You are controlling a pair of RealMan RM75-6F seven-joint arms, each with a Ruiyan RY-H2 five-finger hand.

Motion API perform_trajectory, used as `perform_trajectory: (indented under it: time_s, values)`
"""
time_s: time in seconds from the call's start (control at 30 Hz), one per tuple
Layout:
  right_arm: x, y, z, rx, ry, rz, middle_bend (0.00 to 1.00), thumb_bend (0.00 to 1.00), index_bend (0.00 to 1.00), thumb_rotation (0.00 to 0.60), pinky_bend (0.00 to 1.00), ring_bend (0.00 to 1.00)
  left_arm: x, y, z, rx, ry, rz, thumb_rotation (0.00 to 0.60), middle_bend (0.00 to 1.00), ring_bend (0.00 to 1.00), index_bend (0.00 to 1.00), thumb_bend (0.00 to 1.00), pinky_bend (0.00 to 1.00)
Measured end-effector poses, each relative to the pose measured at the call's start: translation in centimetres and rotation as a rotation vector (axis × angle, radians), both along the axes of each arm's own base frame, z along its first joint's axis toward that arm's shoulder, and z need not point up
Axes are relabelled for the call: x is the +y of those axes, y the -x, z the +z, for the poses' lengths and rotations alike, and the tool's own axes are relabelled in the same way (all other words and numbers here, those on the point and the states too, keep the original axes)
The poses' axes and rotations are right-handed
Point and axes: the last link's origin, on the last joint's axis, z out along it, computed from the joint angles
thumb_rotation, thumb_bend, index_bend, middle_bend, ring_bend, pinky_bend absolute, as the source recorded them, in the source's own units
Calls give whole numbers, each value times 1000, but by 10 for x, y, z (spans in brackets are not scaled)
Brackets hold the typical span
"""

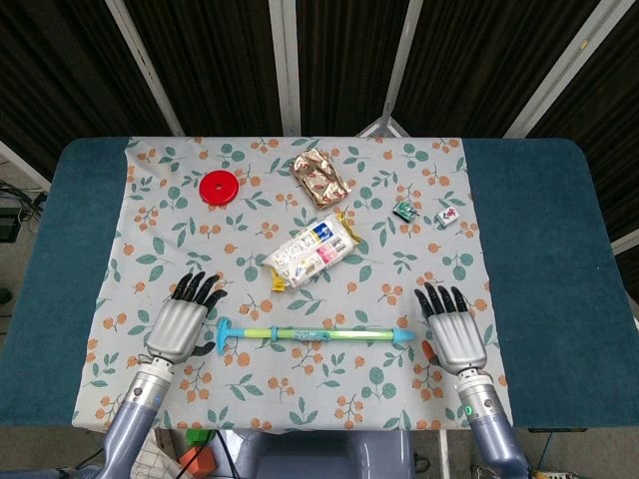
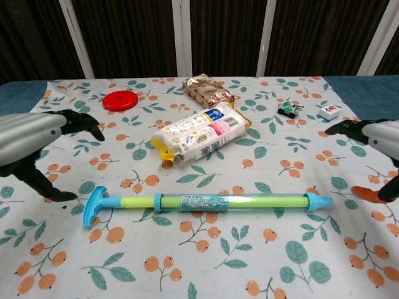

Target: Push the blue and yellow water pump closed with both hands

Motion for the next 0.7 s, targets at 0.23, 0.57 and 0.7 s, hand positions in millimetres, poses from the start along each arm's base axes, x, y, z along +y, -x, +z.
perform_trajectory:
  time_s: [0.23, 0.57, 0.7]
  values:
    - [16, 36, 38, 34, 75, 31, 0, 390, 0, 600, 0, 0, -21, 33, 50, 28, -55, -16, 600, 52, 0, 183, 170, 0]
    - [61, 94, 106, -33, 275, -3, 0, 389, 0, 600, 0, 0, -79, 96, 110, -31, -153, 115, 600, 0, 0, 32, 165, 0]
    - [80, 117, 130, -20, 337, -18, 0, 389, 0, 600, 0, 0, -93, 114, 131, -27, -201, 139, 600, 0, 0, 32, 165, 0]
